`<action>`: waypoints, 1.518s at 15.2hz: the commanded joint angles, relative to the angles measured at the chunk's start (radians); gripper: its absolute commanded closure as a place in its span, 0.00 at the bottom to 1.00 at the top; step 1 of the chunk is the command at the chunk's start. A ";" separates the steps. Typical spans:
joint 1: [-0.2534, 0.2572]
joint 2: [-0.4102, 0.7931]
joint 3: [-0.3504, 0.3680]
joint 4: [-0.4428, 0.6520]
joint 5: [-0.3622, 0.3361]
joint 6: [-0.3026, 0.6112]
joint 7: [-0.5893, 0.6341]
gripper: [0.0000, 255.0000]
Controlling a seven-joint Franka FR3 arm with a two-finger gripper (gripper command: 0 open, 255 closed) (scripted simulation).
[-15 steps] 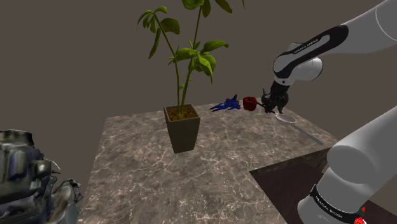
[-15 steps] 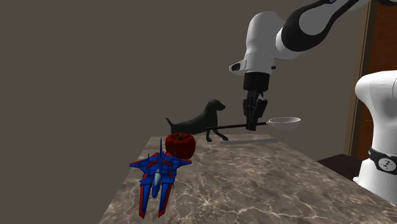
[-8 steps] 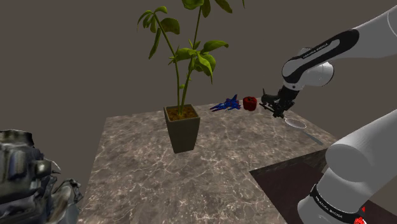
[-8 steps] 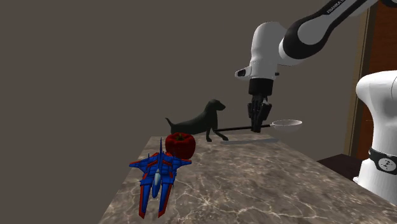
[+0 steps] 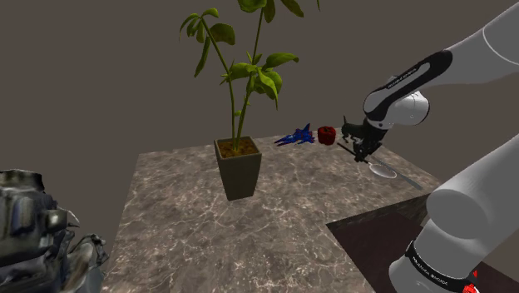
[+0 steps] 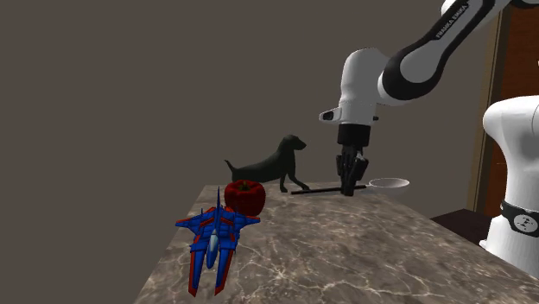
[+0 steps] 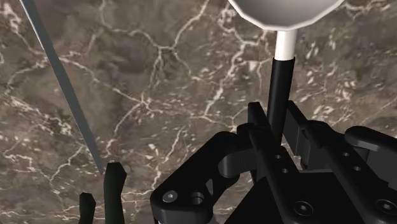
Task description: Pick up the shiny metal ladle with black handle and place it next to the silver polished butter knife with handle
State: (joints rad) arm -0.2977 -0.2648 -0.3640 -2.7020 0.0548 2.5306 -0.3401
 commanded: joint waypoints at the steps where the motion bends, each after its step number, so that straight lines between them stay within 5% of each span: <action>1: 0.009 0.028 -0.008 -0.005 0.017 0.033 -0.016 1.00; 7: 0.042 0.119 -0.030 -0.022 0.093 0.132 -0.080 1.00; 15: 0.042 0.119 -0.030 -0.022 0.094 0.132 -0.080 1.00; 16: 0.042 0.119 -0.030 -0.022 0.094 0.132 -0.080 0.00; 21: 0.042 0.119 -0.030 -0.022 0.093 0.132 -0.080 0.00; 23: 0.011 0.037 -0.018 -0.015 0.022 0.050 -0.029 0.00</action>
State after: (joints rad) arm -0.2750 -0.1967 -0.3858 -2.7189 0.1042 2.6130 -0.3873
